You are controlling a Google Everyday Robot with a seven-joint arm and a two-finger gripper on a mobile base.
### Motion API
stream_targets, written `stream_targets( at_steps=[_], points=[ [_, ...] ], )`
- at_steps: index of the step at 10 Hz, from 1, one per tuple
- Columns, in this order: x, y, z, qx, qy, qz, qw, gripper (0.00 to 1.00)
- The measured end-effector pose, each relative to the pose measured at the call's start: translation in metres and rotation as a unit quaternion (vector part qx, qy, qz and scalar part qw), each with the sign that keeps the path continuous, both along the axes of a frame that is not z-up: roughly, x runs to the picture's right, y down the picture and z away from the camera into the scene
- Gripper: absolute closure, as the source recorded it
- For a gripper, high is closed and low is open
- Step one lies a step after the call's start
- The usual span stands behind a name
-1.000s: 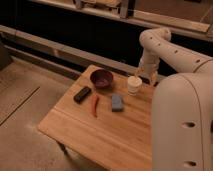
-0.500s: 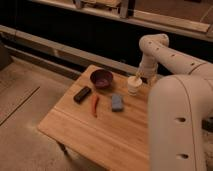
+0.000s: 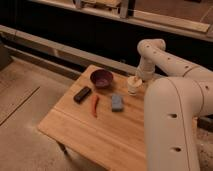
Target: Place the ceramic cup in the ceramic bowl
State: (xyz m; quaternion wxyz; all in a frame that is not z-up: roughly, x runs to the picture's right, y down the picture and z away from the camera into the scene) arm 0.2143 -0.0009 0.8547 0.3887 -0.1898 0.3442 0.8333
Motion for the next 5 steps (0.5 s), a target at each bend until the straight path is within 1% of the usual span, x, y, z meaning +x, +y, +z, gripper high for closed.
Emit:
stream_targets(
  at_steps=[2,3,4,5],
  points=[
    [-0.003,-0.003,0.003,0.005,-0.014,-0.007,0.9999,0.83],
    [-0.003,-0.006,0.002,0.008,-0.015,-0.01,0.9998,0.91],
    [-0.004,-0.019,-0.005,0.024,-0.017,-0.016,0.9995,0.99],
    [-0.004,-0.029,-0.011,0.037,-0.017,-0.02,0.999,1.0]
  ],
)
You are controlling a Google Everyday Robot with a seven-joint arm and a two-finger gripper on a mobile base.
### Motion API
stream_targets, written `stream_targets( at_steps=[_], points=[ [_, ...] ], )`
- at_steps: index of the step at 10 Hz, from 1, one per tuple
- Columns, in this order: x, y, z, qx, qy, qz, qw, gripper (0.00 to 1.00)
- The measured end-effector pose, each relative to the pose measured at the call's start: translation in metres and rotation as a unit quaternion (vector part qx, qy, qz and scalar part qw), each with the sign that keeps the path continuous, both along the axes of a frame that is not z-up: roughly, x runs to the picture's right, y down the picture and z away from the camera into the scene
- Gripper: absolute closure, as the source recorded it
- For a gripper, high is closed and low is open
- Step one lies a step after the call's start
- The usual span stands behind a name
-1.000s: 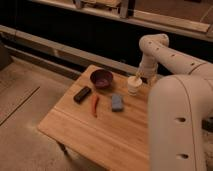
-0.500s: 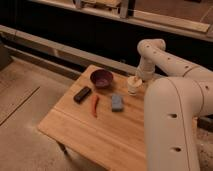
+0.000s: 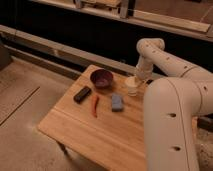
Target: Place the ceramic cup in the ceramic bowl
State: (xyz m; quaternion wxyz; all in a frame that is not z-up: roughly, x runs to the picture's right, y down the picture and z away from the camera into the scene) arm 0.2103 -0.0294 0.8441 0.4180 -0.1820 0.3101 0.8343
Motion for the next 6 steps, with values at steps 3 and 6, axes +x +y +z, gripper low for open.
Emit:
stream_targets(
  at_steps=[3,6],
  points=[
    [-0.003,-0.052,-0.046,0.066,0.003,-0.025,0.9975,1.0],
    [-0.02,-0.103,-0.094,0.123,0.006,-0.064,0.9903,1.0]
  ],
)
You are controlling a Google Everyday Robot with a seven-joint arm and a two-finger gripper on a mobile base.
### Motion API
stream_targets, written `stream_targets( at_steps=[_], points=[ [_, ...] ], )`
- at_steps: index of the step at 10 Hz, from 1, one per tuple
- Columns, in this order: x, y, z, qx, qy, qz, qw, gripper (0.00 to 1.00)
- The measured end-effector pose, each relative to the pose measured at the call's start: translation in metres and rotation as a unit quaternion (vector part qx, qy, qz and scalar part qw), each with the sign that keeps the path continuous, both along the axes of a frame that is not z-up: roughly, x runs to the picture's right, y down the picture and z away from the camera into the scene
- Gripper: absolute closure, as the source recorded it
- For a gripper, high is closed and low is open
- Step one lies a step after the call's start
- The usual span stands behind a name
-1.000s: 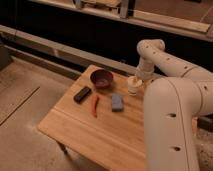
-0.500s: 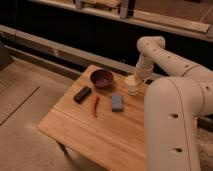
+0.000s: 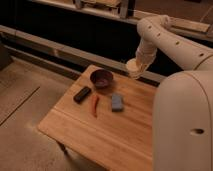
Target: Place the ceramic cup in the ceramic bowl
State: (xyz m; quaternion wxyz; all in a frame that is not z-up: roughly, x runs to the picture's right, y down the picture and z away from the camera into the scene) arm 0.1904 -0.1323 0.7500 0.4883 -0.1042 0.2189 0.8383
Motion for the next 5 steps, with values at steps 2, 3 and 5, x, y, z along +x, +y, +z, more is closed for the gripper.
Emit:
stream_targets(
  at_steps=[2,3,5],
  points=[
    [-0.02,-0.022,-0.02,0.015,-0.005,-0.029,0.9995,1.0],
    [-0.032,-0.029,-0.024,0.017,-0.008,-0.042,0.999,1.0],
    [-0.064,-0.041,-0.028,0.019,-0.018,-0.067,0.9974,1.0]
  ],
)
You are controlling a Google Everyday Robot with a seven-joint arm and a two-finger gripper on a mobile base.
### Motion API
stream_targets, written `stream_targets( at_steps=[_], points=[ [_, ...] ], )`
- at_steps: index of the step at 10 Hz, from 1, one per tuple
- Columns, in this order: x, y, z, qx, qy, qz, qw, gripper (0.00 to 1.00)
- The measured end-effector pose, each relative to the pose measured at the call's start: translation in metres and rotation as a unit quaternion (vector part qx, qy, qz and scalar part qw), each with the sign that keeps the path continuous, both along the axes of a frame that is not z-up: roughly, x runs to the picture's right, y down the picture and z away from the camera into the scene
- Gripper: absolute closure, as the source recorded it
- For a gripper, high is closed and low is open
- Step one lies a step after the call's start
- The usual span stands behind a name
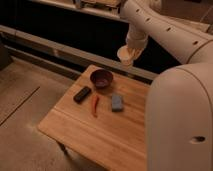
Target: Place the ceramic cup in the ceramic bowl
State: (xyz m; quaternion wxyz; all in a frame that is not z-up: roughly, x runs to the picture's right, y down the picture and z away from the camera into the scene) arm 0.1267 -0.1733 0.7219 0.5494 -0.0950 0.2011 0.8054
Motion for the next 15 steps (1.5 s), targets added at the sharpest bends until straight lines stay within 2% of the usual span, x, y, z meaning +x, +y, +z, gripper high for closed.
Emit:
stream_targets(
  at_steps=[3,6,9,11,15],
  points=[
    [-0.062,-0.006,0.006,-0.006,-0.034,-0.034,0.9988,1.0],
    [-0.109,0.008,0.026,-0.029,-0.063,-0.051,0.9963,1.0],
    [-0.12,0.03,0.054,-0.06,-0.067,-0.046,0.9949,1.0],
    [-0.114,0.038,0.07,-0.075,-0.064,-0.035,0.9945,1.0],
    [-0.105,0.055,0.103,-0.107,-0.073,-0.018,0.9915,1.0]
  ],
)
